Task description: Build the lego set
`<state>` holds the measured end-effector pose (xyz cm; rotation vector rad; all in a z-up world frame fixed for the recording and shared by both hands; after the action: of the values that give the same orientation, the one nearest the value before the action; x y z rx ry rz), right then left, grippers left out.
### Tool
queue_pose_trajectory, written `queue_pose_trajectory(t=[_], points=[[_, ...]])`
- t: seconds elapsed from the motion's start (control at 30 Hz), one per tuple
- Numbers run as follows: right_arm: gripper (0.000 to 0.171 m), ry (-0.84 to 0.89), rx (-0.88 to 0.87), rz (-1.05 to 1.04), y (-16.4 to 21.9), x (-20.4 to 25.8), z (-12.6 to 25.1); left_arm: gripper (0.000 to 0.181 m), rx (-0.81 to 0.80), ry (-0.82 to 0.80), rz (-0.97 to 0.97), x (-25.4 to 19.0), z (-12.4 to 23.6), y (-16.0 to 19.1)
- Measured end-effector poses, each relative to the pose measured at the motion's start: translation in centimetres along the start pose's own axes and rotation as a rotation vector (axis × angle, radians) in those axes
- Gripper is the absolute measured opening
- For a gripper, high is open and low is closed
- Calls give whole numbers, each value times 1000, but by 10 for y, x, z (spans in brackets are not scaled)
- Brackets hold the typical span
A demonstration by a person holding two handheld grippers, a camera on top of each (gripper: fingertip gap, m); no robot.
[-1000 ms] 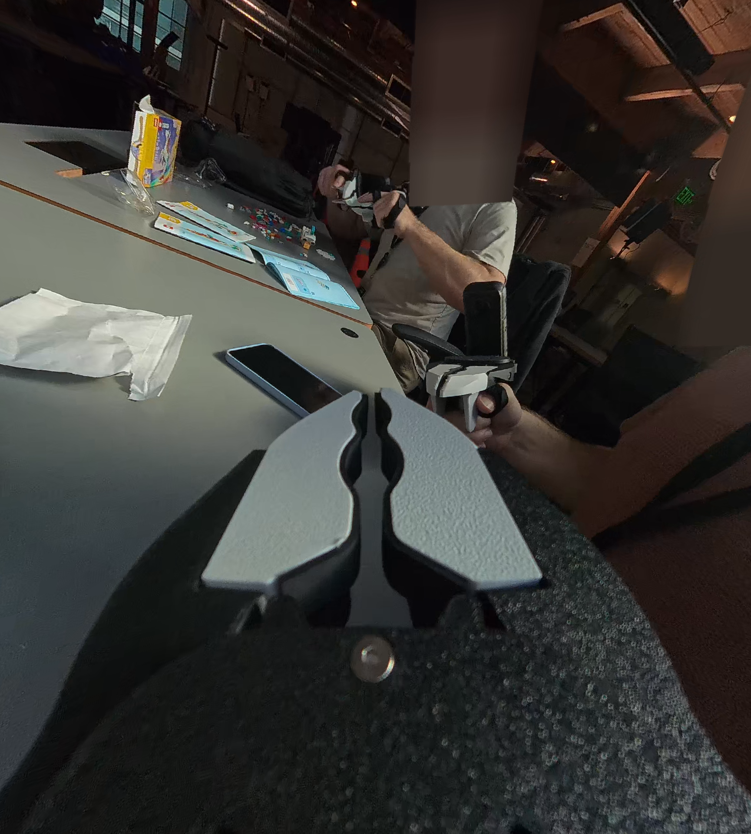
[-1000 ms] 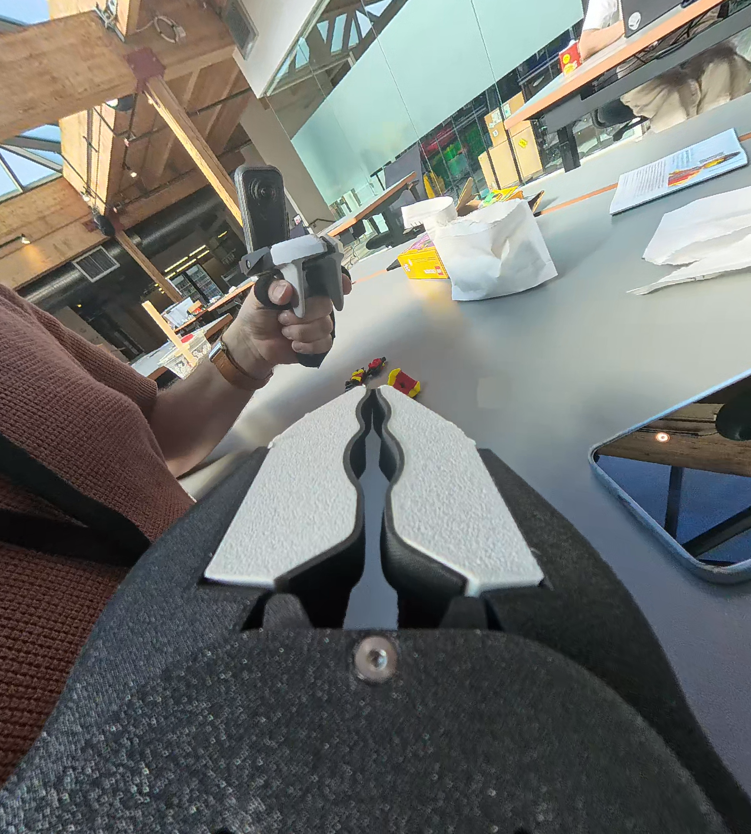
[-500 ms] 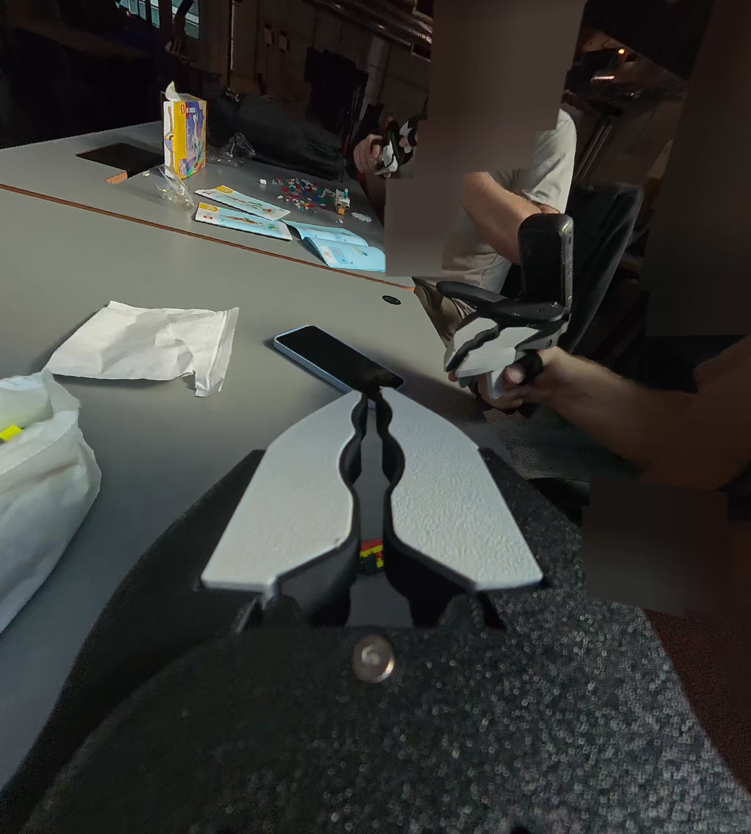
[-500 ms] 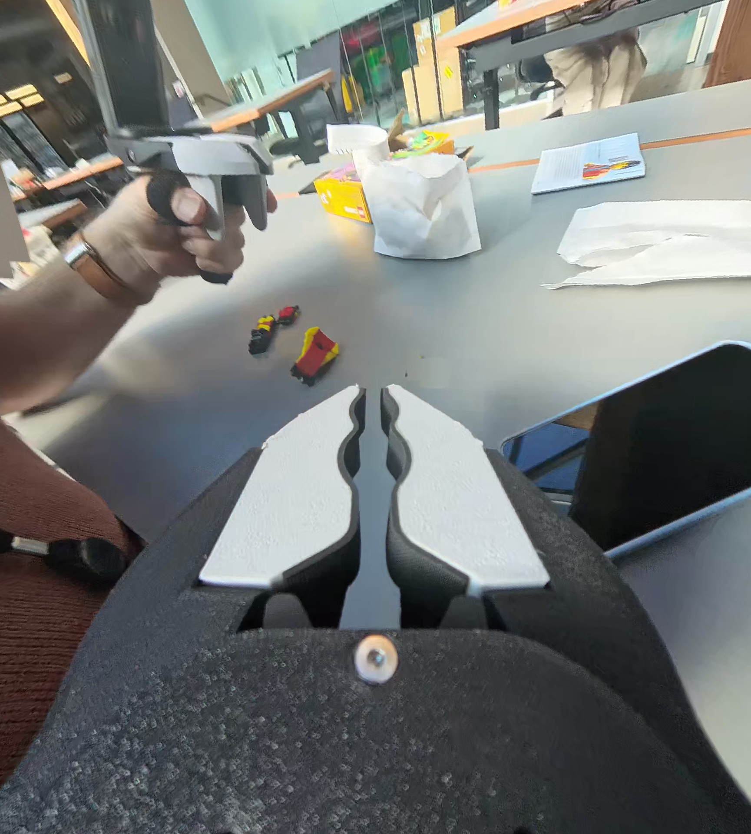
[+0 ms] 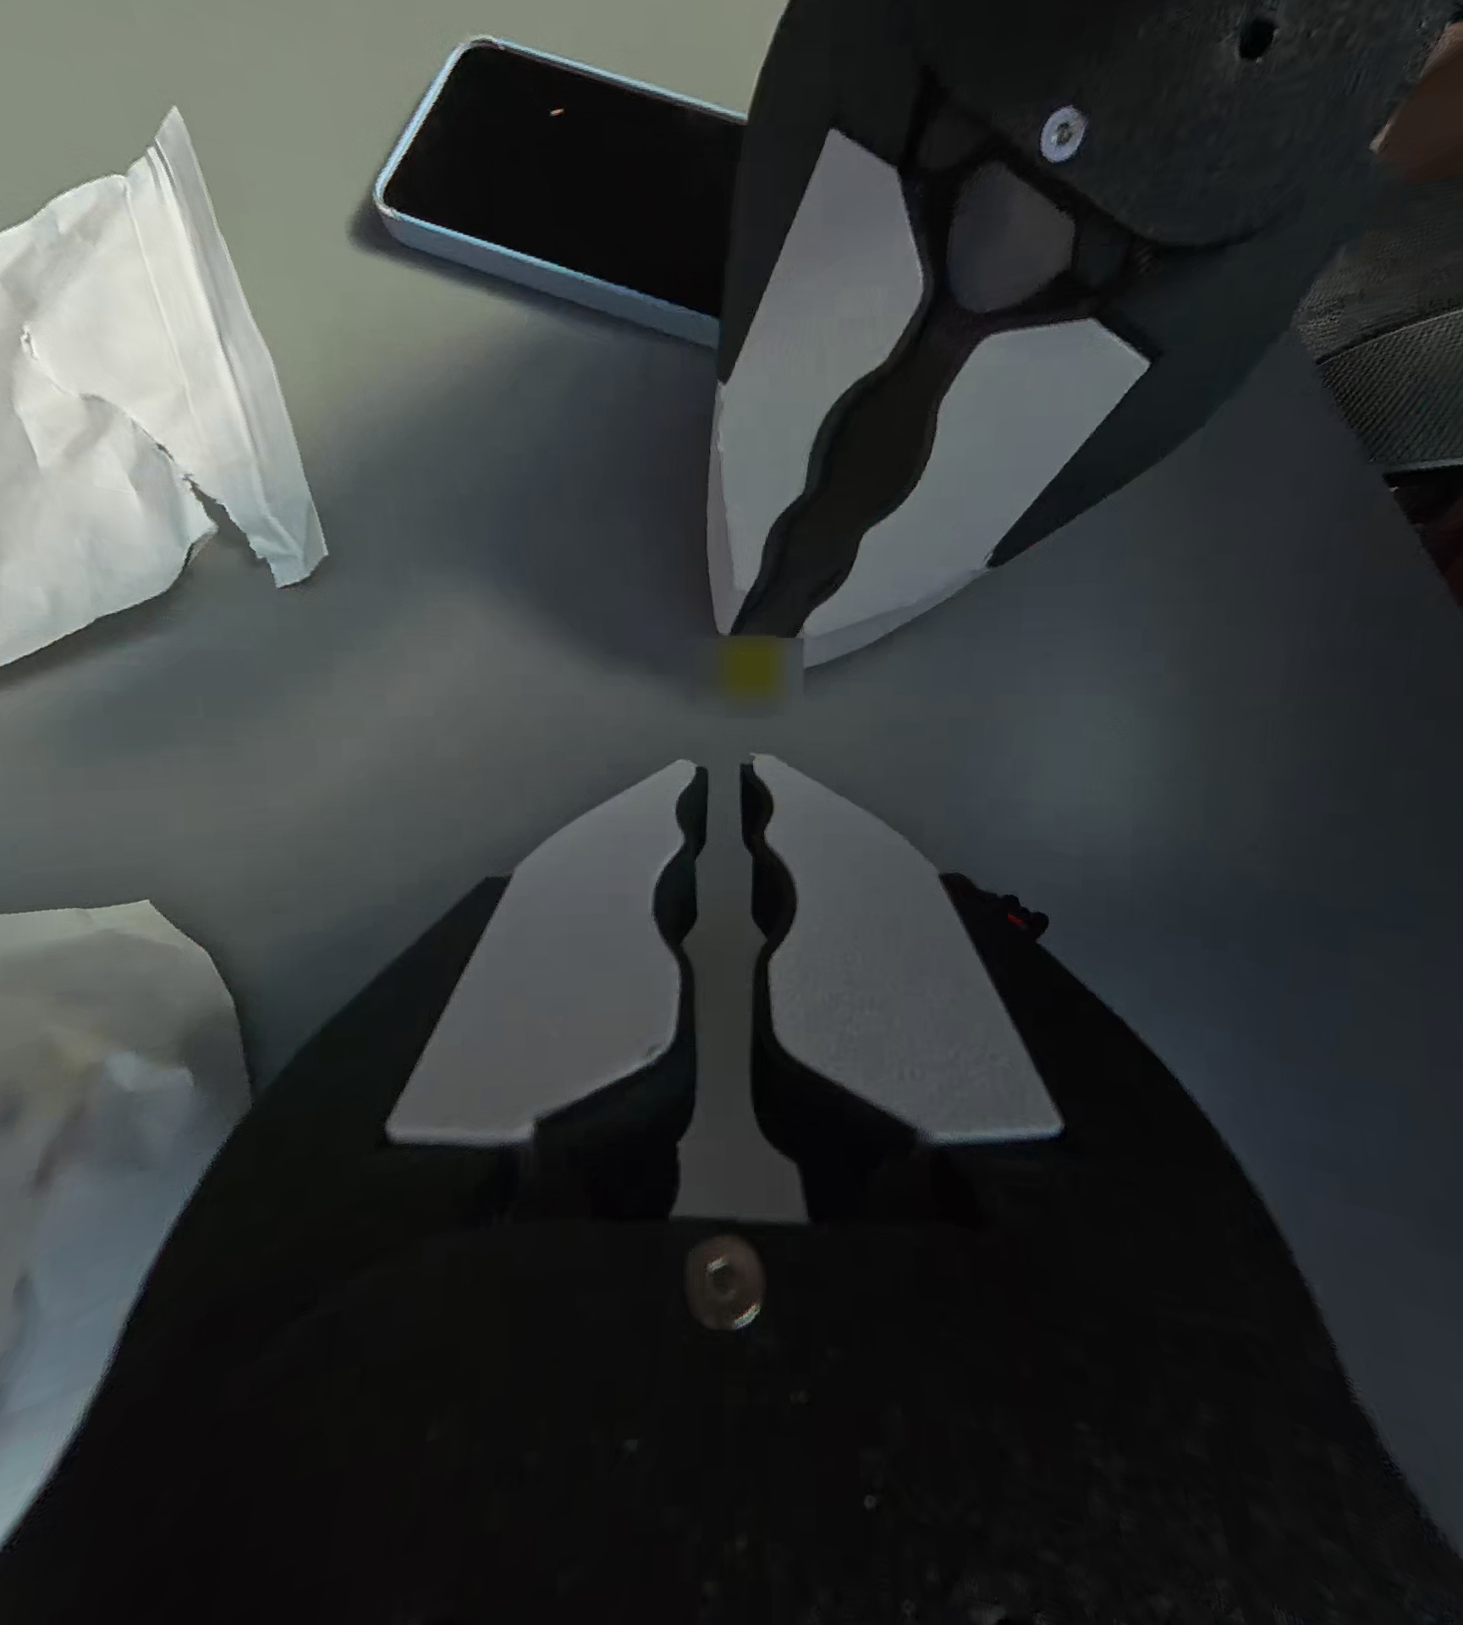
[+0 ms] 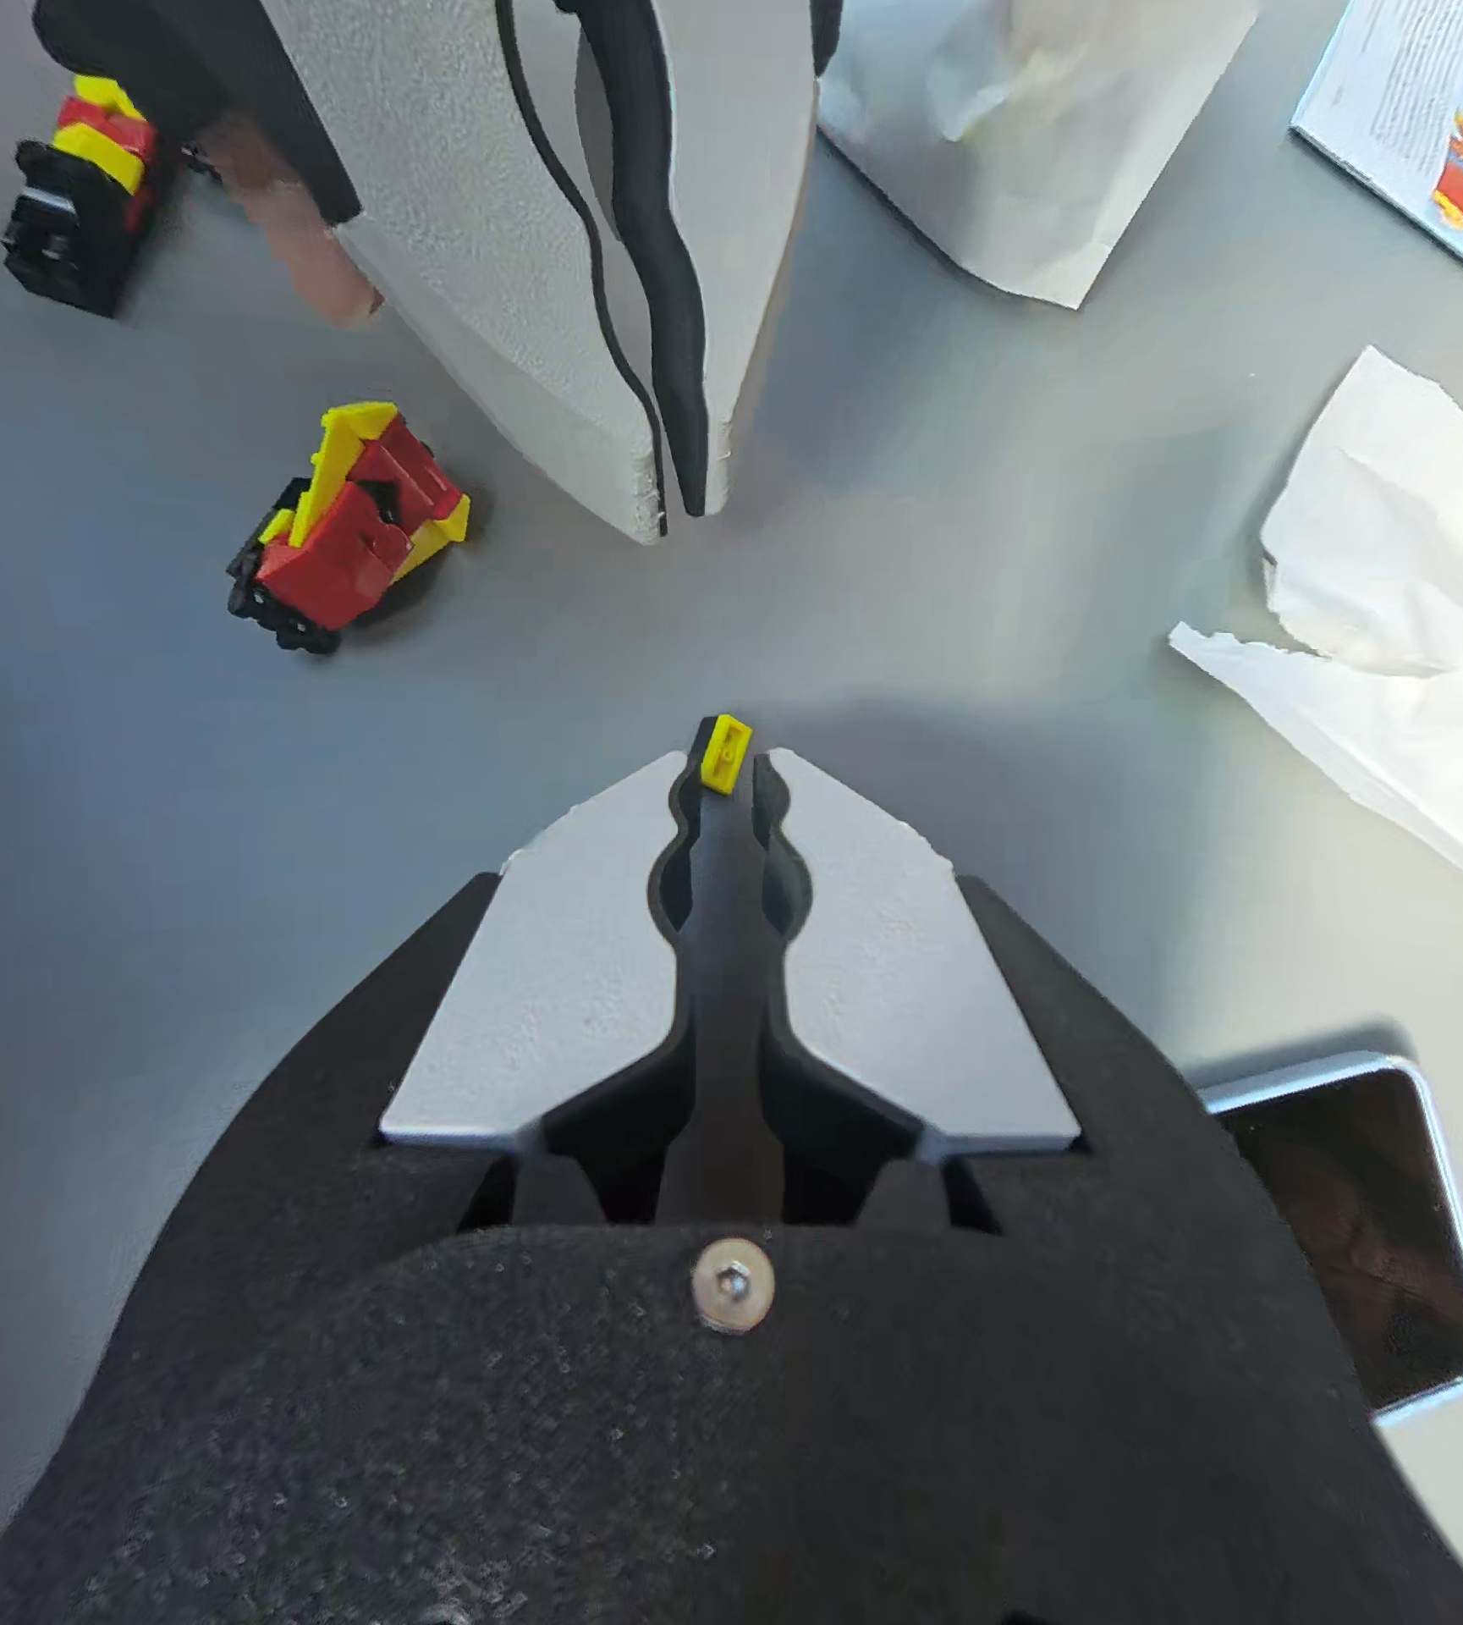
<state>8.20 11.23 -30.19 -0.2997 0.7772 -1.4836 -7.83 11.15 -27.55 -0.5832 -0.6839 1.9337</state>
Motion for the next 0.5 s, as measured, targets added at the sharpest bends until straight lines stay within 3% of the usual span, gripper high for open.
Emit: queue_pose_trajectory(t=[0.07, 0.17, 0.2, 0.33, 0.5], points=[[12, -61, -14, 143, 4, -4, 4, 7, 20, -7, 19, -4, -7, 1], [12, -143, -43, 562, 8, -14, 15, 11, 64, -59, 44, -14, -19, 0], [12, -180, -70, 617, 6, -21, 13, 13, 77, -85, 46, -17, -23, -1], [18, -383, -144, 659, 2, -51, -9, 18, 102, -140, 56, -23, -29, 3], [26, -547, -152, 726, -4, -50, -20, 18, 56, -132, 97, -21, -19, 4]])
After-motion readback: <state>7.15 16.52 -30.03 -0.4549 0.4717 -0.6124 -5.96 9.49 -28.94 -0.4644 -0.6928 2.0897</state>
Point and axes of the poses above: each gripper's, where its closed fingertips meet, z back along the fingers, y out of its underside, x = y × z across the jaws, the point moved 10 cm from there along z, back along the fingers, and after that the axes turned 9 degrees about z, right-handed, at the moved point
